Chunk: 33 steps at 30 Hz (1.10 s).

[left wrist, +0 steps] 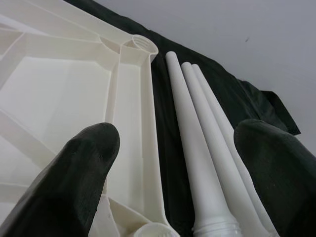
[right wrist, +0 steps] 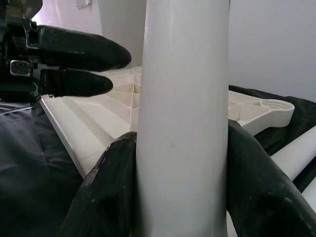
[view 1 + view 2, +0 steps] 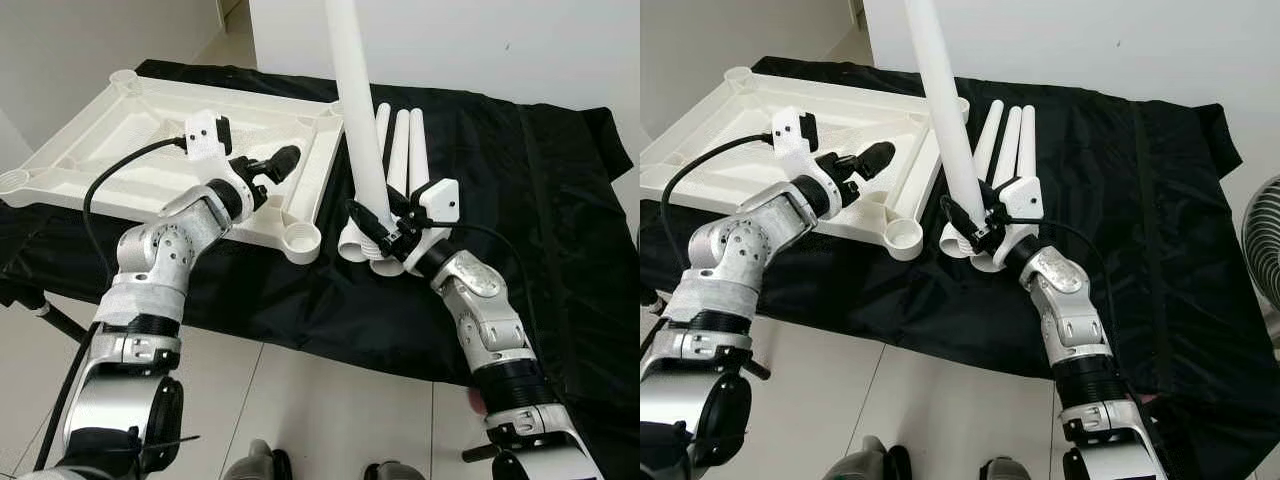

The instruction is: Building children table

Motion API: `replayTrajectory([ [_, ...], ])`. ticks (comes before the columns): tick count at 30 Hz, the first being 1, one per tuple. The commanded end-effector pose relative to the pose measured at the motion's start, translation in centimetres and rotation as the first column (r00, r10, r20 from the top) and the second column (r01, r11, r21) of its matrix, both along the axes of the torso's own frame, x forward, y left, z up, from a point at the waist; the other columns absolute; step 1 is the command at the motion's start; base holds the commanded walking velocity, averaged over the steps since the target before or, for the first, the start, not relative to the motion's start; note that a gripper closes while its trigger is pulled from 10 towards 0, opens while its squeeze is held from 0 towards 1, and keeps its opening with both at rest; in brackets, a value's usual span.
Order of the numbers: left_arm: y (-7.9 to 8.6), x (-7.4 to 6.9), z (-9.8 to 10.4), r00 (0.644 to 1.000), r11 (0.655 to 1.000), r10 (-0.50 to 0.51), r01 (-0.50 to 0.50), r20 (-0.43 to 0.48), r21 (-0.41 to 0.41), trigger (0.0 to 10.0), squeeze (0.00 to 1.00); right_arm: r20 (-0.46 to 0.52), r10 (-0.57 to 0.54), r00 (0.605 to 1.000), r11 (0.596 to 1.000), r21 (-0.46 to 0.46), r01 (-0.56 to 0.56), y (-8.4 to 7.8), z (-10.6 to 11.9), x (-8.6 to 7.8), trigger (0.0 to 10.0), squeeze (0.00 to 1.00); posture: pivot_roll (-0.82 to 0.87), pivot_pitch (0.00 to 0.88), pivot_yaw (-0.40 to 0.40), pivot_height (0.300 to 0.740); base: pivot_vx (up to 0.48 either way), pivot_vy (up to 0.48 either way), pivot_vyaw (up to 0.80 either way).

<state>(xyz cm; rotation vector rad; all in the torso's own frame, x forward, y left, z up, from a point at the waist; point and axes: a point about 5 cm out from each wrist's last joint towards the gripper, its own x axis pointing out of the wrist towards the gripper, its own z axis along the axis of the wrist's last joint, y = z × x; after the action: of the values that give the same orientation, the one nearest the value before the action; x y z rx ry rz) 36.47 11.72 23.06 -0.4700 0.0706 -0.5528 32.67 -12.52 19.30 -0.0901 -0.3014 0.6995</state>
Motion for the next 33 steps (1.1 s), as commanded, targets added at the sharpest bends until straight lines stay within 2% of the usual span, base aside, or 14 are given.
replayTrajectory([
  [1, -1.1, -1.2, -0.1, 0.962, 0.966, -0.253, 0.257, 0.099, -0.031, 10.0, 0.0, 0.031, 0.007, 0.999, 1.0, 0.023, -0.008, 0.1, 0.3, -0.3, 10.0, 0.0, -0.14, 0.069, 0.11, 0.74, 0.0, 0.0, 0.0],
  [7, -1.1, -1.3, -0.2, 0.962, 0.965, -0.255, 0.259, 0.094, -0.033, 10.0, 0.0, 0.034, 0.008, 0.999, 1.0, 0.025, -0.008, 0.2, 0.3, -0.3, 10.0, 0.0, -0.14, 0.068, 0.111, 0.74, 0.0, 0.0, 0.0],
  [9, -2.4, -2.5, -0.6, 0.94, 0.945, -0.325, 0.326, 0.107, 0.012, 10.0, 0.0, 0.027, 0.015, 1.0, 1.0, 0.027, -0.016, 0.5, 0.1, -0.2, 10.0, 0.0, -0.12, 0.064, 0.102, 0.74, 0.0, 0.0, 0.0],
  [13, -3.2, -3.2, -0.4, 0.918, 0.929, -0.371, 0.37, 0.138, 0.034, 10.0, 0.0, 0.023, 0.023, 0.999, 0.999, 0.033, -0.024, 0.7, 0.0, -0.1, 10.0, 0.0, -0.12, 0.064, 0.102, 0.74, 0.0, 0.0, 0.0],
  [16, -3.6, -3.3, -0.3, 0.915, 0.925, -0.379, 0.381, 0.138, 0.014, 10.0, 0.0, 0.021, 0.03, 0.999, 0.999, 0.036, -0.03, 1.0, 0.0, -0.1, 10.0, 0.0, -0.11, 0.064, 0.1, 0.74, 0.0, 0.0, 0.0],
  [19, -4.5, -3.8, -1.2, 0.911, 0.92, -0.393, 0.389, 0.128, 0.056, 10.0, 0.0, 0.016, 0.03, 0.999, 0.999, 0.037, -0.03, 1.2, -0.3, -0.2, 10.0, 0.0, -0.11, 0.066, 0.1, 0.74, 0.0, 0.0, 0.0],
  [25, -5.0, -4.1, -1.7, 0.913, 0.923, -0.383, 0.373, 0.141, 0.096, 10.0, 0.0, -0.005, 0.023, 1.0, 0.998, 0.056, -0.023, 1.2, -0.9, -0.5, 10.0, 0.0, -0.12, 0.074, 0.098, 0.74, 0.0, 0.0, 0.0],
  [29, -5.3, -4.7, -0.4, 0.885, 0.909, -0.417, 0.404, 0.207, 0.102, 10.0, 0.0, -0.029, 0.007, 1.0, 0.997, 0.072, -0.005, 1.0, -1.6, -0.7, 10.0, 0.0, -0.12, 0.074, 0.091, 0.74, 0.0, 0.0, 0.0],
  [33, -5.2, -4.9, 0.2, 0.873, 0.903, -0.43, 0.421, 0.229, 0.089, 10.0, 0.0, -0.038, -0.019, 0.999, 0.996, 0.088, 0.022, 0.7, -1.7, -0.5, 10.0, 0.0, -0.12, 0.072, 0.092, 0.74, 0.0, 0.0, 0.0],
])
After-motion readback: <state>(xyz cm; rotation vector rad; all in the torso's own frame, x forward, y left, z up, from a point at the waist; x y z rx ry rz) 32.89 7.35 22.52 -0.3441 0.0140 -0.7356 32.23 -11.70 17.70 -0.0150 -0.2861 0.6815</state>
